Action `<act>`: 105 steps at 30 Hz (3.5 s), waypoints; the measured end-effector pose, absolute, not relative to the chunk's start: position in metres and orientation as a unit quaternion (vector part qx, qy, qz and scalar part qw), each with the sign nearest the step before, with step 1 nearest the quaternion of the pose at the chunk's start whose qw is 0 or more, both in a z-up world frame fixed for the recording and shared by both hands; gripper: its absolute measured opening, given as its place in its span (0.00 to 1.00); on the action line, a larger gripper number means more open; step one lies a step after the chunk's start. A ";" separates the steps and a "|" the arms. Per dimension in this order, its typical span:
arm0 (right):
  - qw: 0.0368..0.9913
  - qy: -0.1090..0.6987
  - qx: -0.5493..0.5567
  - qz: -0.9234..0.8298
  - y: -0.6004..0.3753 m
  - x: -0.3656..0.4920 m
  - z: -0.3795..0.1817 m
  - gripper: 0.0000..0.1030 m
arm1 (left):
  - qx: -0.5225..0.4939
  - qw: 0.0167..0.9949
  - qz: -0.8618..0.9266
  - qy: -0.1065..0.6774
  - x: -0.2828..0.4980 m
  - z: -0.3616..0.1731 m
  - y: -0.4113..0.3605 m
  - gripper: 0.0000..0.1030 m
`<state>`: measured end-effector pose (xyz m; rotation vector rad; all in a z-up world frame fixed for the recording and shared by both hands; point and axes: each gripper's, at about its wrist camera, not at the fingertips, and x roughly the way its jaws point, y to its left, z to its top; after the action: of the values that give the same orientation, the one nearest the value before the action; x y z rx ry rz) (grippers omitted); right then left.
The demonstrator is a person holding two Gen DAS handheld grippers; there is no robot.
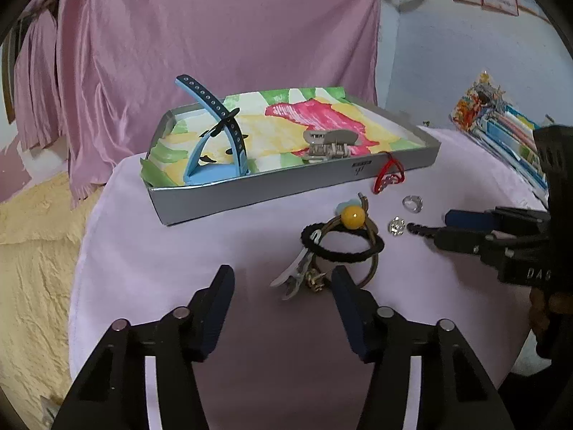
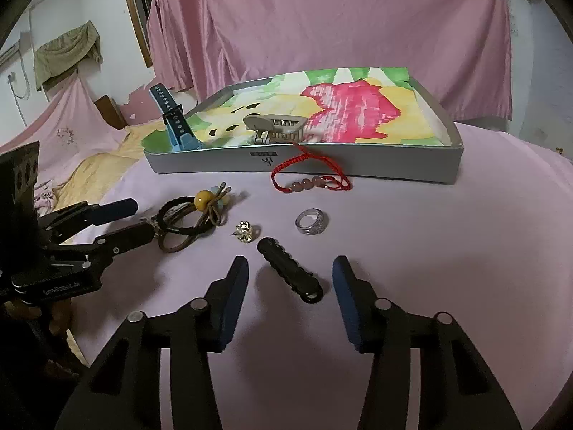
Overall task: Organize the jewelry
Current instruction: 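Grasp the small white clip with the left tool while the right tool grasps the black beaded bracelet, then carry the white clip with the left tool into the tray while the right tool drops the black bracelet there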
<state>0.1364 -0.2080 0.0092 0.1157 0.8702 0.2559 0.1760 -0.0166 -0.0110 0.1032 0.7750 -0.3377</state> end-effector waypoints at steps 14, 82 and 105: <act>0.897 0.418 0.054 0.136 -0.203 0.138 0.008 0.27 | 0.057 0.898 -0.200 0.387 0.175 -0.015 -0.023 0.22; 0.920 0.343 0.061 0.182 -0.203 0.105 0.043 0.15 | -0.049 0.937 -0.188 0.289 0.131 0.023 -0.015 0.14; 0.914 0.378 0.069 0.128 -0.227 0.243 0.039 0.15 | -0.057 0.926 -0.166 0.334 0.263 0.021 -0.041 0.14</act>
<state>0.2432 -0.2270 0.0386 0.1426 0.7789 0.2627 0.2635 -0.0414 0.0210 -0.1161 0.6840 -0.3396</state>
